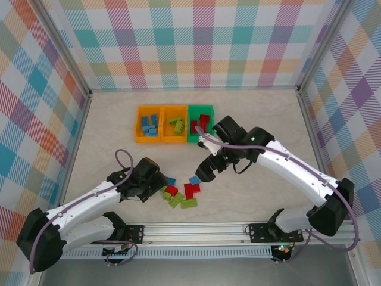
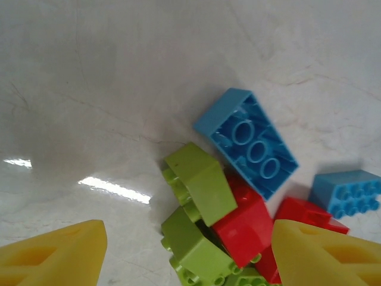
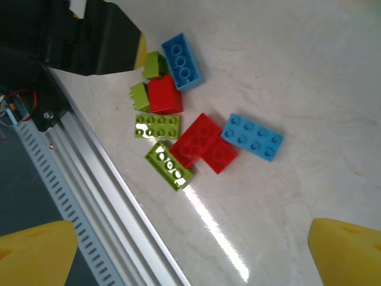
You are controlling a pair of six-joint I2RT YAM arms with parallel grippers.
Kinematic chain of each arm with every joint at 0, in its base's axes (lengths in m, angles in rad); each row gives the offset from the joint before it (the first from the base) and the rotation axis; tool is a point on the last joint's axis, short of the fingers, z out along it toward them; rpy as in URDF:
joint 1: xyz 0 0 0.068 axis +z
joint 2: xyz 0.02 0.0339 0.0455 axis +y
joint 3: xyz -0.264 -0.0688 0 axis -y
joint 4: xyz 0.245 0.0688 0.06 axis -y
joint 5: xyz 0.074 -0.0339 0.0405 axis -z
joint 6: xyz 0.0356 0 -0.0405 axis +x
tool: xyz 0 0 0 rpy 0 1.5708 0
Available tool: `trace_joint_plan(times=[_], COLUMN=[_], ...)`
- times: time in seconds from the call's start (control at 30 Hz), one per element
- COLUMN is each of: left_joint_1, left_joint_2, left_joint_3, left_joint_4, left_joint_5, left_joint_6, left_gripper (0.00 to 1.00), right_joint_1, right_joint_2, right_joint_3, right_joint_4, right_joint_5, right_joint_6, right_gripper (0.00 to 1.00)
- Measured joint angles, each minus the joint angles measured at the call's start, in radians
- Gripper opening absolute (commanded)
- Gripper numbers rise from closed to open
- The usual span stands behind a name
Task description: Sort the legos into containers by color
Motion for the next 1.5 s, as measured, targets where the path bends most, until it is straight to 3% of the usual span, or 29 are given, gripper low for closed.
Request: trace_joint_plan(times=[0.3, 0.87, 1.03, 1.3, 1.5], left_joint_1=[-0.006, -0.007, -0.007, -0.004, 0.087], left_joint_2=[0.096, 0.083, 0.056, 0.016, 0.265], left_joint_3=[-0.018, -0.026, -0.013, 0.264, 0.562], left_joint_4=[0.098, 0.053, -0.004, -0.12, -0.016], left_joint_5=[-0.026, -0.052, -0.074, -0.211, -0.306], left_joint_6=[-0.025, 0.008, 0.053, 0.2, 0.36], left_gripper=[0.61, 0.19, 0.15, 0.15, 0.14], right_joint_1=[0.003, 0.012, 0.021, 0.021, 0.021], right_joint_2=[-0.038, 0.042, 0.049, 0.011, -0.052], right_joint_3=[-0.059, -0.018, -0.018, -0.018, -0.036], right_joint_4=[0.124, 0.148, 0.156, 0.204, 0.26], right_joint_5=[-0.025, -0.074, -0.105, -0.085, -0.028], right_joint_6=[0.085, 0.093, 0.1, 0.111, 0.143], right_gripper=[1.0, 1.0, 1.0, 1.0, 1.0])
